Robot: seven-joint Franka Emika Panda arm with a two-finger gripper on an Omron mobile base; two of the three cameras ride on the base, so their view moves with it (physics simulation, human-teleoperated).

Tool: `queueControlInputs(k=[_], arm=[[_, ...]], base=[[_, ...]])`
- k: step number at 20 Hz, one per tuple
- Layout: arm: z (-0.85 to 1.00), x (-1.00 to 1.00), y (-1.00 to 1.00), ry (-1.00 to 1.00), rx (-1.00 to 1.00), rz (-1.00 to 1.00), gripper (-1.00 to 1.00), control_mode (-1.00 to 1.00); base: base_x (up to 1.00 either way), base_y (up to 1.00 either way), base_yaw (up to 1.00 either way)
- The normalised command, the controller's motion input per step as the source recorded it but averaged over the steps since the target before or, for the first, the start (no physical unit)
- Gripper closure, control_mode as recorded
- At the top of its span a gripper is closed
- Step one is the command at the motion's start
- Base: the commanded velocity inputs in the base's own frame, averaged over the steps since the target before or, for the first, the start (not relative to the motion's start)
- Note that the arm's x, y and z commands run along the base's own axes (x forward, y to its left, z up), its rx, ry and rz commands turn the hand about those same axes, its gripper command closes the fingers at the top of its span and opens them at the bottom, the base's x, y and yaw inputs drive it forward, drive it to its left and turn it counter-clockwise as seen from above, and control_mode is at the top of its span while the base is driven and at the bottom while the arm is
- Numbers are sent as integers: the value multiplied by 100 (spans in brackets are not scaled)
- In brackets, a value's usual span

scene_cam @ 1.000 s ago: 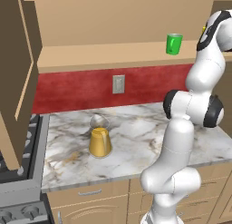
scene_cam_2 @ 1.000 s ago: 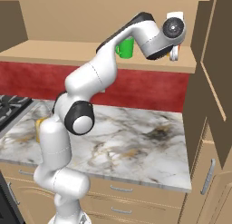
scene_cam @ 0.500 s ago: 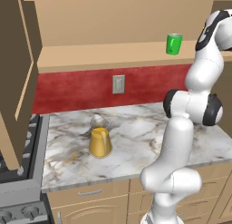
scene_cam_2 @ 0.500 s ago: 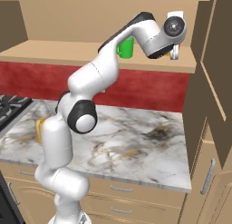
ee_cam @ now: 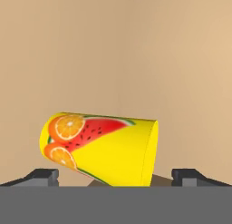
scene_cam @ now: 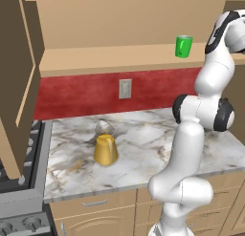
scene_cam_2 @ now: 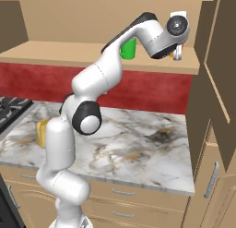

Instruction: There is a tray on the dining counter. Grab the cup, mug, and pitcher and place them on the tray. The pitcher may be placed next to the tray if it cannot fit the tray.

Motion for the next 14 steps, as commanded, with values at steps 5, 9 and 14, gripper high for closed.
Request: queueControlInputs(k=[5,9,14], arm=[[0,11,0,2,0,0,-100,-100],[0,10,0,2,0,0,-100,-100],[0,9,0,2,0,0,-100,-100]], base=[[0,0,0],[0,0,0],[0,0,0]])
